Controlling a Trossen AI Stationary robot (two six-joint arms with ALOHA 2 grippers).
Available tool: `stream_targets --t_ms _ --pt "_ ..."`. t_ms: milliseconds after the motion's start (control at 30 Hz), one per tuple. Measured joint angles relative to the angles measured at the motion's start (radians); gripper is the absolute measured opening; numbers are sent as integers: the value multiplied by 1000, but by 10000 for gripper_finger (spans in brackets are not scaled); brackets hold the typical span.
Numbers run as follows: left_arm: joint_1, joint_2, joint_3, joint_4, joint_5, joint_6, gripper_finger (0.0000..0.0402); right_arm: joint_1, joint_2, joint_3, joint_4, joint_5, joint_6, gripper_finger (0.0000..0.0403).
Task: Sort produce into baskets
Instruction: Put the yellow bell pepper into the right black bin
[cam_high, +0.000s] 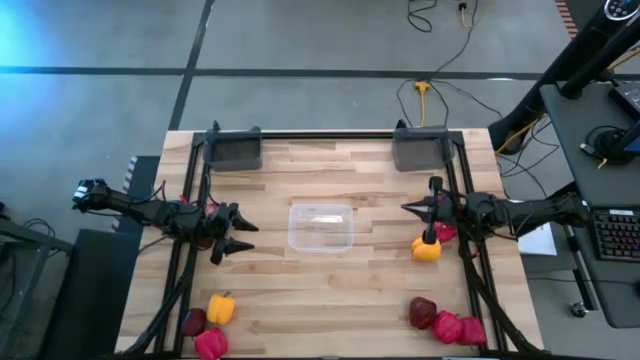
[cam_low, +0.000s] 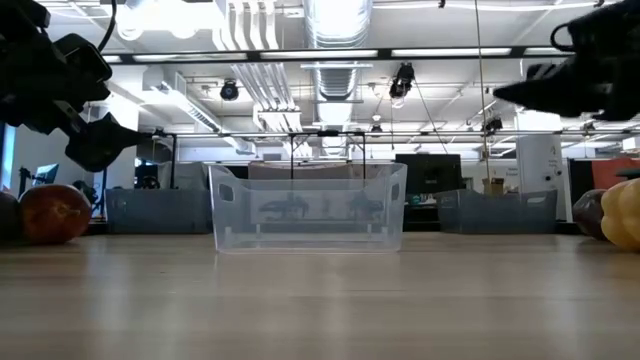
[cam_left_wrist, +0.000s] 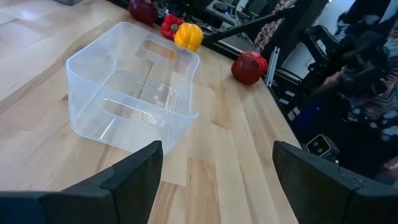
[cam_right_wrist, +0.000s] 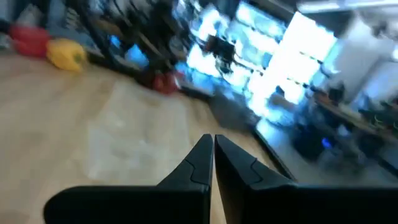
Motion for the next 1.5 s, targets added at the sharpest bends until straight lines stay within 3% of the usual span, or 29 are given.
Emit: stream_targets --t_ms 100,333,433,567,667,867,1000,1200,1367,1500 --pt "0 2 0 1 0 0 286 0 35 0 99 -209 391 9" --pt "0 8 0 3 -1 0 286 -1 115 0 144 -62 680 9" --pt "0 10 0 3 -1 0 286 -1 147 40 126 13 716 9" --pt "0 11 0 4 -1 0 286 0 257 244 -204 62 622 9" --pt "0 12 0 4 0 0 286 -1 386 446 -505 93 796 9" --pt "0 14 0 5 0 0 286 42 668 804 -1040 -130 876 20" --pt "0 15 0 5 0 0 286 112 830 996 -1312 -164 818 74" --pt "0 17 0 6 -1 0 286 190 992 1144 -1494 -170 820 214" --pt "0 18 0 6 0 0 286 286 1067 1141 -1504 -173 858 322" --pt "0 18 0 6 0 0 286 323 1107 1078 -1496 -172 865 376"
